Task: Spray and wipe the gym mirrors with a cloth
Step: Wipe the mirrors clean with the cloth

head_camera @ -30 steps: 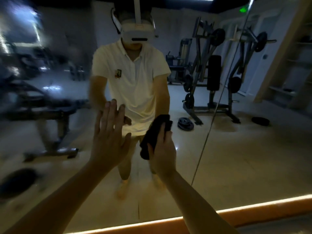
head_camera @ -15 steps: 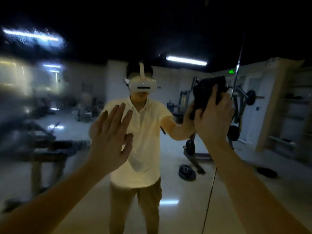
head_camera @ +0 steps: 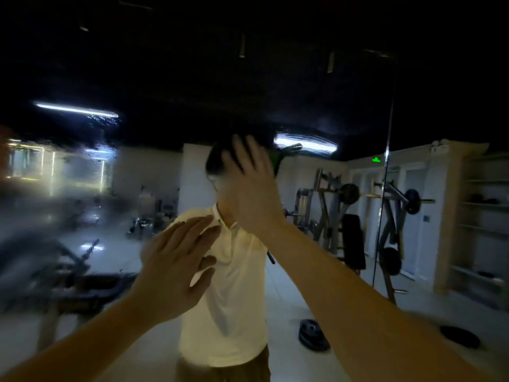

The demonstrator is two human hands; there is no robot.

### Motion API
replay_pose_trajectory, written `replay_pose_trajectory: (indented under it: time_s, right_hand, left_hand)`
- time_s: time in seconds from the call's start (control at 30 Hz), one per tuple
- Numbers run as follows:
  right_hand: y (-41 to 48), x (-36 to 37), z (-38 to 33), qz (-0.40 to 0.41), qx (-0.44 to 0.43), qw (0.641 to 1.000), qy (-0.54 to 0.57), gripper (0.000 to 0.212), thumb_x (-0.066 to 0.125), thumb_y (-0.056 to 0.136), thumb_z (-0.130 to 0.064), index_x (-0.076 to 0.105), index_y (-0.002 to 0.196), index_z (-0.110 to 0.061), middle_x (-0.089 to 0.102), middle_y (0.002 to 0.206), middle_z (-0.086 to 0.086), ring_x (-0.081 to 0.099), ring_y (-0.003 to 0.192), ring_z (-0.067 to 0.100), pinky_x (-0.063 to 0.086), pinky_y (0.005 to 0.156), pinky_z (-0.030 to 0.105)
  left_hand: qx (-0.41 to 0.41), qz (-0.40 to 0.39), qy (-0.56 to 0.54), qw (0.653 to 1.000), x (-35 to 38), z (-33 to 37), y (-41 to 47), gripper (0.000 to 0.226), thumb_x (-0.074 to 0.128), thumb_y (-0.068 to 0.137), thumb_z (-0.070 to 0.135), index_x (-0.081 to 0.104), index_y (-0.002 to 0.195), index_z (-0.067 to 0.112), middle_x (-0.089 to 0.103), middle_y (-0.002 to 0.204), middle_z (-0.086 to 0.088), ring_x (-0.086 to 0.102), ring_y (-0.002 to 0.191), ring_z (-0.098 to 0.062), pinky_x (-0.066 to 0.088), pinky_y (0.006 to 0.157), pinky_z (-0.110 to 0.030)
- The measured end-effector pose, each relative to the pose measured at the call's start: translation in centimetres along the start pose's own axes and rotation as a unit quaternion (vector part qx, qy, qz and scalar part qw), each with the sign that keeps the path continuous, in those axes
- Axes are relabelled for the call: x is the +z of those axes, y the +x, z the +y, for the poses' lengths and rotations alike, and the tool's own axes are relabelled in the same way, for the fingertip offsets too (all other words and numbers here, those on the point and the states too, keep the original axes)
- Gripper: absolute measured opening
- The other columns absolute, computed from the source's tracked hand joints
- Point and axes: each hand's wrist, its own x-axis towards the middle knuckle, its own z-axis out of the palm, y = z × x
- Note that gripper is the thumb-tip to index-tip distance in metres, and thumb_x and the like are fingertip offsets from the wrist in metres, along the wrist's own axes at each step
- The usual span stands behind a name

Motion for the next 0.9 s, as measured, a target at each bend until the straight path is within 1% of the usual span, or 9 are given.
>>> replay_pose_trajectory:
  time_s: [0.07, 0.17, 0.27, 0.4, 0.5, 0.57, 0.67, 0.83, 0.9]
  right_hand:
    - [-1.5, 0.1, -1.0, -0.048, -0.109, 0.993, 0.02, 0.059, 0.059, 0.089, -0.011, 0.053, 0.148, -0.012, 0.041, 0.161, 0.014, 0.028, 0.152, 0.037, 0.014, 0.126, 0.049]
    - [-2.8, -1.6, -0.2, -0.056, -0.167, 0.981, 0.083, 0.059, 0.048, 0.083, 0.0, 0.06, 0.14, -0.006, 0.06, 0.142, 0.017, 0.051, 0.134, 0.038, 0.045, 0.11, 0.053]
    - [-2.0, -4.8, 0.7, -0.121, 0.029, 0.962, 0.242, 0.074, 0.053, 0.085, 0.01, 0.044, 0.154, -0.013, 0.065, 0.133, 0.016, 0.062, 0.118, 0.034, 0.056, 0.091, 0.049]
    - [0.2, -9.1, 3.1, -0.125, 0.253, 0.824, 0.491, 0.055, 0.042, 0.088, 0.02, 0.059, 0.135, -0.004, 0.065, 0.13, 0.013, 0.061, 0.123, 0.024, 0.052, 0.092, 0.016]
    - [0.4, -11.5, 5.0, -0.167, 0.329, 0.75, 0.549, 0.04, 0.047, 0.093, 0.014, 0.068, 0.122, -0.002, 0.07, 0.122, 0.016, 0.066, 0.112, 0.025, 0.055, 0.094, 0.033]
    - [0.0, -12.7, 6.4, -0.189, 0.364, 0.699, 0.585, 0.03, 0.048, 0.1, 0.003, 0.075, 0.11, -0.005, 0.074, 0.109, 0.016, 0.071, 0.1, 0.027, 0.06, 0.085, 0.035]
    - [-0.9, -14.1, 9.1, -0.227, 0.391, 0.677, 0.58, 0.028, 0.051, 0.094, 0.003, 0.072, 0.081, -0.009, 0.07, 0.078, 0.007, 0.068, 0.077, 0.02, 0.055, 0.071, 0.029]
    - [-2.6, -16.0, 12.0, -0.239, 0.44, 0.609, 0.615, 0.012, 0.06, 0.098, -0.009, 0.071, 0.101, -0.004, 0.075, 0.087, 0.01, 0.074, 0.08, 0.021, 0.058, 0.071, 0.03]
    - [-3.3, -16.2, 12.7, -0.246, 0.423, 0.631, 0.602, 0.021, 0.07, 0.094, -0.009, 0.07, 0.113, 0.0, 0.077, 0.104, 0.016, 0.076, 0.096, 0.028, 0.062, 0.086, 0.037]
  left_hand:
    - [0.0, 0.043, -0.024, 0.999, -0.7, 0.2, 0.5, 0.048, 0.057, 0.099, 0.033, 0.062, 0.141, 0.009, 0.055, 0.149, -0.011, 0.055, 0.132, -0.033, 0.044, 0.107, -0.046]
    - [-0.021, 0.103, -0.055, 0.993, -2.4, 0.6, 1.5, 0.037, 0.048, 0.103, 0.032, 0.07, 0.12, 0.007, 0.065, 0.127, -0.01, 0.06, 0.111, -0.027, 0.04, 0.093, -0.031]
    - [-0.08, 0.123, -0.089, 0.985, -4.7, 1.5, 3.7, 0.023, 0.061, 0.1, 0.028, 0.067, 0.114, 0.011, 0.065, 0.12, -0.004, 0.057, 0.1, -0.018, 0.038, 0.085, -0.024]
    - [-0.201, 0.078, -0.332, 0.918, -8.3, 3.9, 8.7, 0.054, 0.08, 0.082, 0.047, 0.055, 0.128, 0.037, 0.059, 0.125, 0.006, 0.06, 0.108, -0.012, 0.053, 0.09, -0.037]
    - [-0.24, 0.042, -0.483, 0.841, -9.4, 5.4, 11.9, 0.063, 0.081, 0.067, 0.053, 0.048, 0.119, 0.066, 0.06, 0.128, 0.007, 0.062, 0.117, -0.014, 0.054, 0.1, -0.036]
    - [-0.249, -0.009, -0.513, 0.821, -9.4, 6.1, 13.9, 0.046, 0.083, 0.08, 0.032, 0.068, 0.124, 0.031, 0.071, 0.116, -0.008, 0.069, 0.11, -0.027, 0.057, 0.1, -0.048]
    - [-0.292, -0.048, -0.543, 0.786, -9.6, 7.6, 16.5, 0.032, 0.075, 0.093, 0.009, 0.067, 0.114, -0.014, 0.067, 0.11, -0.037, 0.067, 0.106, -0.05, 0.053, 0.099, -0.06]
    - [-0.364, -0.074, -0.558, 0.742, -8.4, 9.7, 20.5, 0.027, 0.074, 0.094, 0.016, 0.071, 0.116, 0.0, 0.074, 0.11, -0.022, 0.072, 0.104, -0.041, 0.059, 0.095, -0.054]
    - [-0.369, -0.08, -0.547, 0.747, -8.0, 10.3, 22.0, 0.019, 0.075, 0.092, 0.019, 0.074, 0.107, 0.008, 0.076, 0.104, -0.019, 0.073, 0.099, -0.038, 0.06, 0.095, -0.053]
